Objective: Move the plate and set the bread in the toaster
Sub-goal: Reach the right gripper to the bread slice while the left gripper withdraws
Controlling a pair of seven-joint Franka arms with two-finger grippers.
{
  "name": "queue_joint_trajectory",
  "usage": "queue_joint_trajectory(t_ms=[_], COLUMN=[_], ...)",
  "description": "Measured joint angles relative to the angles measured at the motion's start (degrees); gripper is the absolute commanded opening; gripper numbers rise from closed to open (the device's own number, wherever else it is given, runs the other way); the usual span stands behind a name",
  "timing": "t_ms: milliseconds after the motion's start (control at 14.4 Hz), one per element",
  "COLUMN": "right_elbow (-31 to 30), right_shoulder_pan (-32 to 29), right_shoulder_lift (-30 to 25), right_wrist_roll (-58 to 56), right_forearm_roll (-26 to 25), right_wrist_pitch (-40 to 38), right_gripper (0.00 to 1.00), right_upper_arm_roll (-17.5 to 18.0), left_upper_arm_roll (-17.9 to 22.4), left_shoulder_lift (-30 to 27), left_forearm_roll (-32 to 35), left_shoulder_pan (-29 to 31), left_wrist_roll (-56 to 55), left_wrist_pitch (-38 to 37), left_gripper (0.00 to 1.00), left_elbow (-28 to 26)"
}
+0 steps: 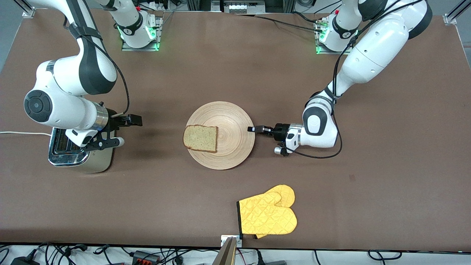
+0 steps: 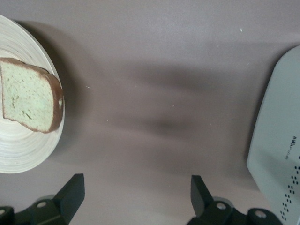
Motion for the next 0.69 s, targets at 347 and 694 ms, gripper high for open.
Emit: queue_joint_trajectory(t_ms=[347, 694], right_elbow=[-0.1, -0.2], right_shoulder_pan=[1.8, 3.8], right_shoulder_lift=[1.5, 4.5], right_wrist_roll=[0.8, 1.7], right_forearm_roll=[3.1, 3.7], right_wrist_pitch=[1.5, 3.3], right_gripper=[1.00, 1.00], right_upper_arm_roll=[0.0, 0.0], left_upper_arm_roll=[0.0, 0.6], left_shoulder_lift=[0.3, 0.3], left_forearm_roll=[-0.4, -0.3], left_shoulder_pan=[0.1, 3.3], left_wrist_roll=[-0.2, -0.1], left_wrist_pitch=[0.0, -4.1], left_gripper=[0.47, 0.47], left_elbow=[-0.3, -0.3])
